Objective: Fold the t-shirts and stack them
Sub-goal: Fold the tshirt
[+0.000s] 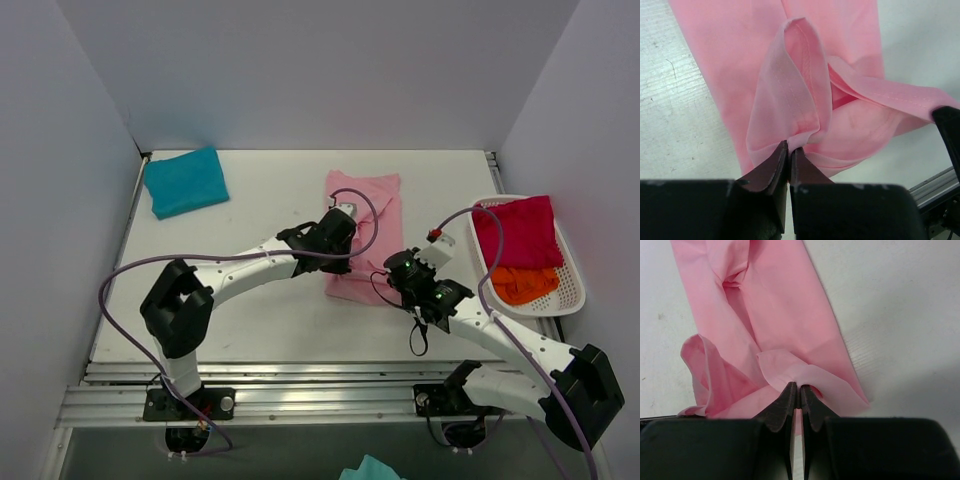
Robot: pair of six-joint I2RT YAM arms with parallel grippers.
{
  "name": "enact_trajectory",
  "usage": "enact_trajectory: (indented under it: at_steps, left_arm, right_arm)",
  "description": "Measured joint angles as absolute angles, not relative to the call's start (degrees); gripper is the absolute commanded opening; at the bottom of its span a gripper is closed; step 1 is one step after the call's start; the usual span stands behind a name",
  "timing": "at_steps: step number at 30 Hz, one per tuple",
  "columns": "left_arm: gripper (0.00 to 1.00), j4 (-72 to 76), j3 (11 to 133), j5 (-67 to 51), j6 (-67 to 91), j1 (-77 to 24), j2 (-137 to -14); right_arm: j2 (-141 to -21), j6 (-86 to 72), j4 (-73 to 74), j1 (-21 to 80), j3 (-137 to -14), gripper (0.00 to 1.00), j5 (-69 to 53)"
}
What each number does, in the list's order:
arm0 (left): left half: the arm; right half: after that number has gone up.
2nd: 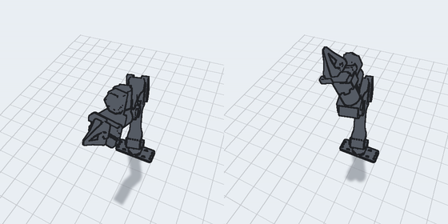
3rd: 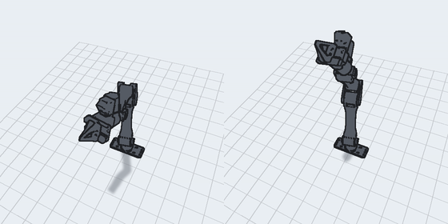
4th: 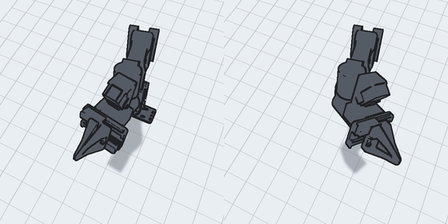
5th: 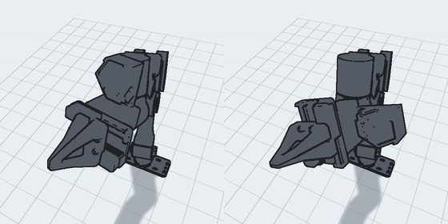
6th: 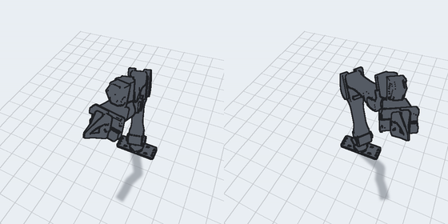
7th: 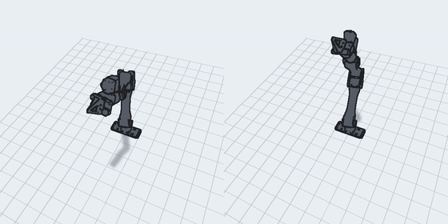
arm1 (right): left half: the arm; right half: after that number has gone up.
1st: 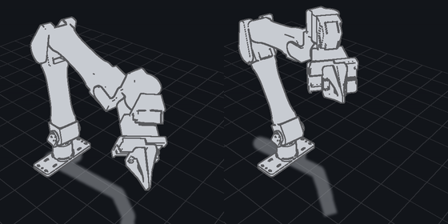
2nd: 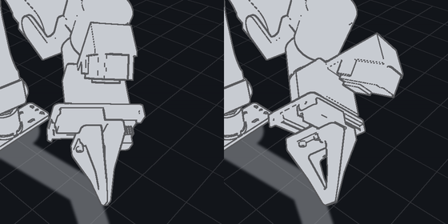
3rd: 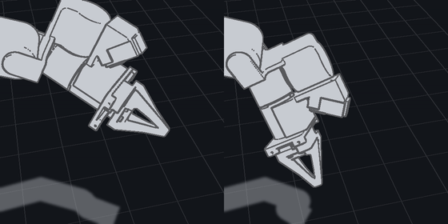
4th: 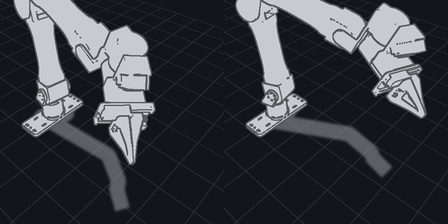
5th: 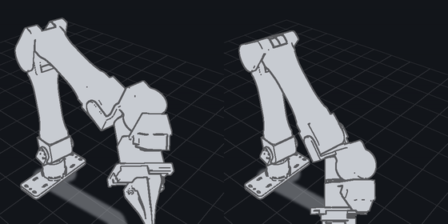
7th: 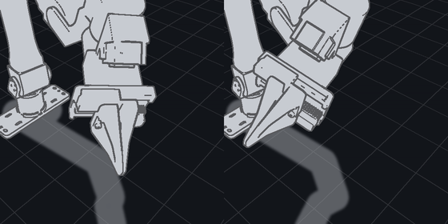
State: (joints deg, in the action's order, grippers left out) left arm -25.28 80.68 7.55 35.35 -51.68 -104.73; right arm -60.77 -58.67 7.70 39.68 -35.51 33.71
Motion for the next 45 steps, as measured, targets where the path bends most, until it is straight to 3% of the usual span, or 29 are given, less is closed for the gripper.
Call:
enact_trajectory:
  at_steps: [7,15,29,45]
  left_arm:
    - [0.09,-26.9,80.9,8.8,35.8,-51.6,-104.2]
    - [0.1,-28.0,85.6,8.2,35.4,-48.8,-105.9]
    - [0.09,-26.6,89.1,1.1,33.9,-39.5,-112.0]
    - [0.09,-25.4,102.0,-9.5,30.5,-35.3,-124.5]
  right_arm:
    - [-62.8,-57.6,7.8,39.7,-36.9,0.0,33.6]
    - [-72.6,-55.4,7.2,39.3,-47.3,0.0,35.2]
    - [-87.4,-53.8,7.0,36.8,-58.1,0.0,37.3]
    - [-96.4,-52.1,6.7,31.6,-63.7,0.0,37.2]
